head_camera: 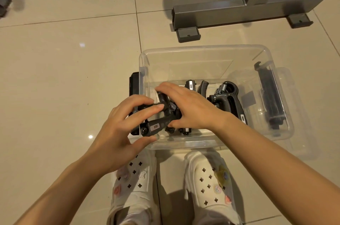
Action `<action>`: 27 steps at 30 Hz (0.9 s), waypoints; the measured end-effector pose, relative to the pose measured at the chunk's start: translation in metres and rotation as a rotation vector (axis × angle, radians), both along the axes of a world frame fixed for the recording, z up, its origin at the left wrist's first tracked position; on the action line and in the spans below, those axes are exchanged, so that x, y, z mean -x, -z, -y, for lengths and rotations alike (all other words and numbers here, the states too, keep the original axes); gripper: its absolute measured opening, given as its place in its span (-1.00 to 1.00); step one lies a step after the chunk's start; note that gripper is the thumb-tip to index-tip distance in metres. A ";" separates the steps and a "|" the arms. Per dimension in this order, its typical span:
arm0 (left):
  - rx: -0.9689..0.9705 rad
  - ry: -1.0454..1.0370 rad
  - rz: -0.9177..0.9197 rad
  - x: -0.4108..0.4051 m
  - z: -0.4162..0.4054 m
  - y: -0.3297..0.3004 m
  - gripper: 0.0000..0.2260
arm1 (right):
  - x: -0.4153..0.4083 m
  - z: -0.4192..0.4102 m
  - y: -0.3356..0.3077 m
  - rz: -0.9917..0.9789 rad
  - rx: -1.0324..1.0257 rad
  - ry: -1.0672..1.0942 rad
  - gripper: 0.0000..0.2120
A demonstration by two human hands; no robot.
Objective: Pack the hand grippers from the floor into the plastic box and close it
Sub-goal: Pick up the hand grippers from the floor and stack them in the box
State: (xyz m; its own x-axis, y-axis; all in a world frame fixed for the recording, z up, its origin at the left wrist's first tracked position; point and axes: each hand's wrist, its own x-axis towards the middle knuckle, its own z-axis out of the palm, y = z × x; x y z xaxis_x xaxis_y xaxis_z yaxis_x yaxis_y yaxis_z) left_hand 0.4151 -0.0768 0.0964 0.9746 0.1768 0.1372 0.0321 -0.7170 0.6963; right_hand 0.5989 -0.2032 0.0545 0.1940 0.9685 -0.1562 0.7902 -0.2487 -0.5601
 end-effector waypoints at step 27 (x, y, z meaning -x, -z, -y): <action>-0.294 -0.336 -0.191 -0.053 0.022 0.039 -0.44 | -0.047 0.025 0.027 0.629 0.539 -0.516 0.24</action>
State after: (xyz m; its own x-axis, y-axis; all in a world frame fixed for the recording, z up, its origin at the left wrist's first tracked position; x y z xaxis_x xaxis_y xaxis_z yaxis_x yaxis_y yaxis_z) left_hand 0.4683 -0.0988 0.0575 0.8829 0.4666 0.0531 0.4030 -0.8108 0.4246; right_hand 0.6461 -0.2286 0.0278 -0.0340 0.7871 -0.6159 0.9896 0.1125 0.0891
